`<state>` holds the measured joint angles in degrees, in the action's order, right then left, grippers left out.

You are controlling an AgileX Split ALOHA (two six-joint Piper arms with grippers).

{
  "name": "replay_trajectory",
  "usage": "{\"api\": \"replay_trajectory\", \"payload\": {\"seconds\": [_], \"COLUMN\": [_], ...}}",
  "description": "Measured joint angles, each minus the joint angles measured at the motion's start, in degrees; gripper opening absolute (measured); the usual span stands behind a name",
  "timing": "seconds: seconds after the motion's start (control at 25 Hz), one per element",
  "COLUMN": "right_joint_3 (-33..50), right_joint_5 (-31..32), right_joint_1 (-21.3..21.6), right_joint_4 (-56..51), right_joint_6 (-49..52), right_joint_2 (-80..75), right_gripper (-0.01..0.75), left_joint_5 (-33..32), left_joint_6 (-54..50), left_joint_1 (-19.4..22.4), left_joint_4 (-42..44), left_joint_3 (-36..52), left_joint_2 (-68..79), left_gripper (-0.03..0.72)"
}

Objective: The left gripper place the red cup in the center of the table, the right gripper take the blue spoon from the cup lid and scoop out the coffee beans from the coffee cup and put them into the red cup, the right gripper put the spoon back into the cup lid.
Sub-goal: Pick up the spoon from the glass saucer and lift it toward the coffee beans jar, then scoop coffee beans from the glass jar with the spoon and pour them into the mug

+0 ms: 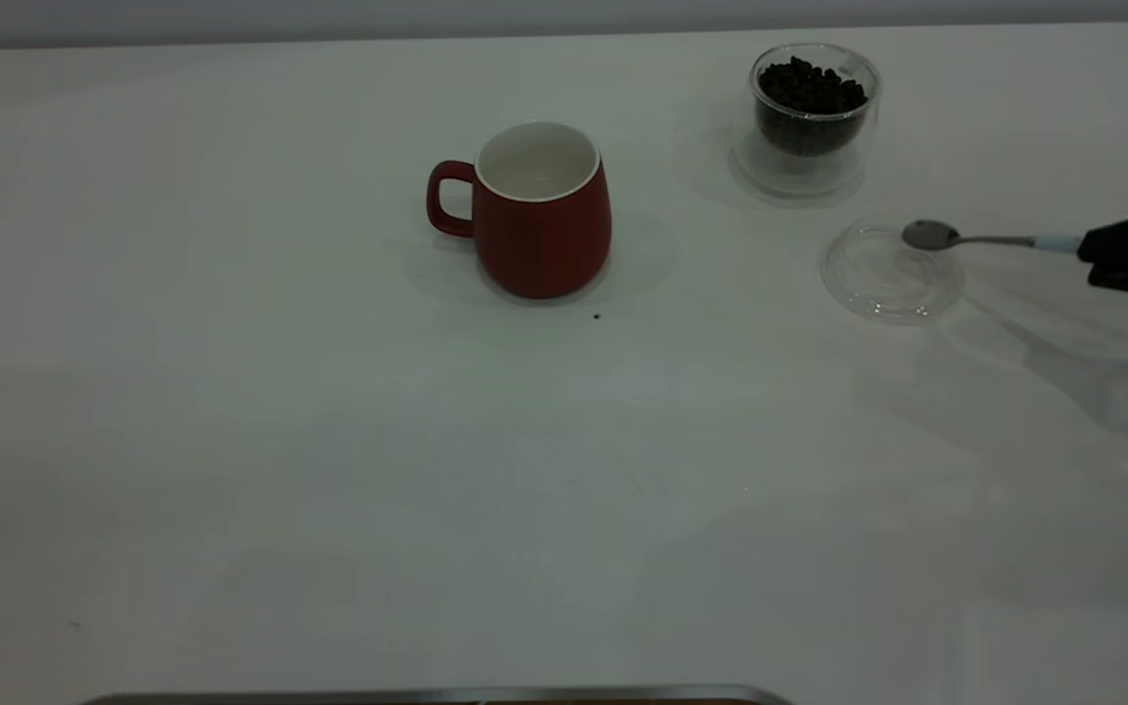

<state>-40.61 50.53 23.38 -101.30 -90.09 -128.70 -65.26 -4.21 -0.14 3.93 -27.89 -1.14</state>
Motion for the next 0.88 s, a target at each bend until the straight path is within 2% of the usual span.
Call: {"api": "replay_trajectory", "payload": {"seconds": [0.28, 0.52, 0.68, 0.88], "right_joint_3": [3.60, -1.19, -6.44, -11.98], "right_joint_5": [1.78, 1.79, -1.52, -9.79], "right_joint_1": [-0.78, -5.04, -8.53, -12.25], "right_joint_4": [-0.50, -0.47, -0.41, -0.36], "right_joint_6": [-4.11, -2.96, -1.35, 0.04], "right_joint_2": [7.13, 8.31, 8.31, 8.31], "right_gripper": [0.114, 0.114, 0.114, 0.114], "left_joint_5": [0.00, 0.00, 0.00, 0.00], "left_joint_6": [0.00, 0.00, 0.00, 0.00], "left_joint_1": [0.00, 0.00, 0.00, 0.00], "left_joint_4": [0.00, 0.00, 0.00, 0.00], "left_joint_3": [0.00, 0.00, 0.00, 0.00], "left_joint_2": [0.00, 0.00, 0.00, 0.00], "left_gripper": [0.587, 0.587, 0.587, 0.587]}}
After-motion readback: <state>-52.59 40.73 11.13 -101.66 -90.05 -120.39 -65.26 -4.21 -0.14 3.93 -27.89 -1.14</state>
